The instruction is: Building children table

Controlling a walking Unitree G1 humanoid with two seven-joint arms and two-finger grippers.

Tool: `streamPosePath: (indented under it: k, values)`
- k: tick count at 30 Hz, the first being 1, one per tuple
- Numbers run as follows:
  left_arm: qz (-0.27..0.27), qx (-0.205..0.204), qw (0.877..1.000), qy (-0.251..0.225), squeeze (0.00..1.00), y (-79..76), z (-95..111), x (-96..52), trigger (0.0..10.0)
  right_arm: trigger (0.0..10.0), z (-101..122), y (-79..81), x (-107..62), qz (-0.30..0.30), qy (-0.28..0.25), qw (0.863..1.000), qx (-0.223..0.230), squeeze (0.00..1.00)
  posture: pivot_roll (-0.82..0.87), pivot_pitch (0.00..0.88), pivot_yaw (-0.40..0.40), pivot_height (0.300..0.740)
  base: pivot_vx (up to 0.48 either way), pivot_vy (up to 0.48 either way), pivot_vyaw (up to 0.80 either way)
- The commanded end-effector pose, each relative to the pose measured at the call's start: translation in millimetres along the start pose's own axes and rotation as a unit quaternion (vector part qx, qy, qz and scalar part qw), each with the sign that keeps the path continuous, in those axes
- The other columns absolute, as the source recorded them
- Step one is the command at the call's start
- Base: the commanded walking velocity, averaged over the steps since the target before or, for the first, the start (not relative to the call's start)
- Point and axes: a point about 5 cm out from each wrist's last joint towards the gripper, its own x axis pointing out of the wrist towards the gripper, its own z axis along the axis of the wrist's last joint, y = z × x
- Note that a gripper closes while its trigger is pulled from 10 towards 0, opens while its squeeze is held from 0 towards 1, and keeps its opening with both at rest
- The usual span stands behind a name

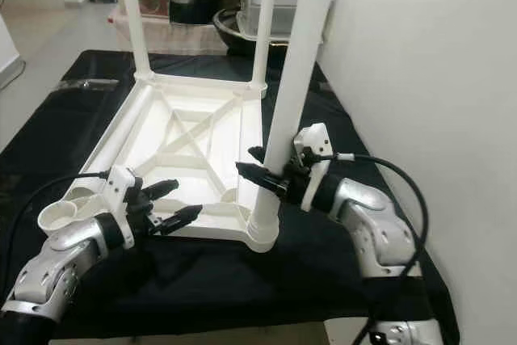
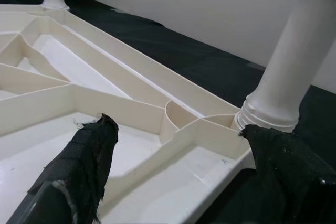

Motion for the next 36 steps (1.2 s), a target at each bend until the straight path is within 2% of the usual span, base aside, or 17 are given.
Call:
streamPosePath:
  k: [1, 4, 5, 6, 7, 9, 10, 12, 13, 17, 18, 21, 23, 24, 26, 33, 36]
  values:
    - [-0.004, 0.001, 1.000, 0.005, 0.00, 0.6, -1, -1.7, 10.0, 0.0, -13, -7.2, -6.7, -0.049, 0.010, 0.998, 0.035, 0.00, 0.10, 0.000, -0.092, 0.740, 0.000, 0.000, 0.00]
    - [-0.005, 0.001, 1.000, 0.006, 0.00, 1.5, -1, -1.4, 10.0, 0.0, -19, -11.1, -7.0, -0.124, 0.008, 0.991, 0.042, 0.00, 0.10, 0.000, -0.093, 0.740, 0.000, 0.000, 0.00]
    - [-0.006, 0.001, 1.000, 0.006, 0.00, 1.3, -1, -0.8, 10.0, 0.0, -30, -22.3, -11.7, -0.311, 0.041, 0.948, 0.042, 0.00, 0.10, 0.000, -0.095, 0.740, 0.000, 0.000, 0.00]
    - [-0.006, 0.001, 1.000, 0.006, 0.00, 1.3, -1, -0.8, 10.0, 0.0, -30, -22.3, -11.7, -0.311, 0.041, 0.948, 0.042, 0.00, 0.10, 0.000, -0.095, 0.740, 0.000, 0.000, 0.00]
    - [-0.006, 0.000, 1.000, 0.006, 0.00, 0.8, -1, -1.1, 10.0, 0.0, -35, -23.4, -18.5, -0.413, 0.053, 0.908, 0.047, 0.00, 0.09, 0.000, -0.093, 0.740, 0.000, 0.000, 0.00]
    - [-0.006, 0.000, 1.000, 0.006, 0.00, 0.8, -1, -1.1, 10.0, 0.0, -35, -23.4, -18.5, -0.413, 0.053, 0.908, 0.047, 0.00, 0.09, 0.000, -0.093, 0.740, 0.000, 0.000, 0.00]
    - [-0.006, 0.000, 1.000, 0.006, 0.00, 0.2, -2, -1.7, 10.0, 0.0, -37, -19.4, -24.4, -0.478, 0.055, 0.875, 0.053, 0.00, 0.09, 0.000, -0.093, 0.740, 0.000, 0.000, 0.00]
    - [-0.006, -0.003, 1.000, 0.008, 0.00, -1.0, -4, -2.6, 10.0, 0.0, -37, -3.2, -19.6, -0.492, 0.060, 0.868, 0.038, 0.00, 0.09, 0.000, -0.082, 0.740, 0.000, 0.000, 0.00]
    - [-0.009, -0.006, 1.000, 0.010, 0.00, -2.2, -5, -3.0, 10.0, 10.0, -34, 13.0, -10.6, -0.478, 0.061, 0.876, 0.030, 0.00, 0.08, 0.000, -0.064, 0.740, 0.000, 0.000, 0.00]
    - [-0.013, -0.007, 1.000, 0.012, 0.00, -2.3, -4, -2.2, 10.0, 10.0, -28, 29.7, 1.7, -0.447, 0.056, 0.892, 0.027, 0.00, 0.07, 0.000, -0.054, 0.740, 0.000, 0.000, 0.00]
    - [-0.013, -0.005, 1.000, 0.012, 0.00, -0.1, -2, -1.1, 10.0, 10.0, -23, 29.0, 2.8, -0.441, 0.033, 0.896, 0.036, 1.00, 0.07, 0.000, -0.054, 0.740, 0.000, 0.000, 0.00]
    - [-0.012, -0.002, 1.000, 0.011, 0.00, 2.3, 0, 0.5, 10.0, 10.0, -18, 25.8, 3.8, -0.425, 0.015, 0.904, 0.038, 1.00, 0.08, 0.000, -0.061, 0.740, 0.000, 0.000, 0.00]
    - [-0.012, 0.001, 1.000, 0.006, 0.00, 4.5, 3, 2.0, 10.0, 10.0, -4, 23.7, 10.5, -0.357, -0.014, 0.933, 0.037, 1.00, 0.07, 0.000, -0.065, 0.740, 0.000, 0.000, 0.00]
    - [-0.012, 0.000, 1.000, 0.006, 0.00, 3.3, 2, 1.5, 10.0, 10.0, 9, 24.1, 12.0, -0.268, -0.030, 0.963, 0.026, 0.00, 0.07, 0.000, -0.067, 0.740, 0.000, 0.000, 0.00]
    - [-0.012, -0.002, 1.000, 0.007, 0.00, 0.5, -1, 1.2, 10.0, 10.0, 27, 26.9, 6.0, -0.132, -0.053, 0.990, 0.000, 0.00, 0.08, 0.000, -0.075, 0.740, 0.000, 0.000, 0.00]
    - [-0.006, -0.002, 1.000, 0.006, 0.00, 0.9, -1, -0.2, 10.0, 10.0, 29, 35.0, -8.9, 0.073, -0.025, 0.997, -0.025, 0.00, 0.11, 0.000, -0.094, 0.740, 0.000, 0.000, 0.00]
    - [-0.004, -0.002, 1.000, 0.005, 0.00, 1.9, 0, -1.1, 10.0, 9.5, 25, 37.0, -6.7, 0.103, -0.013, 0.994, -0.022, 0.00, 0.11, 0.000, -0.096, 0.740, 0.000, 0.000, 0.00]
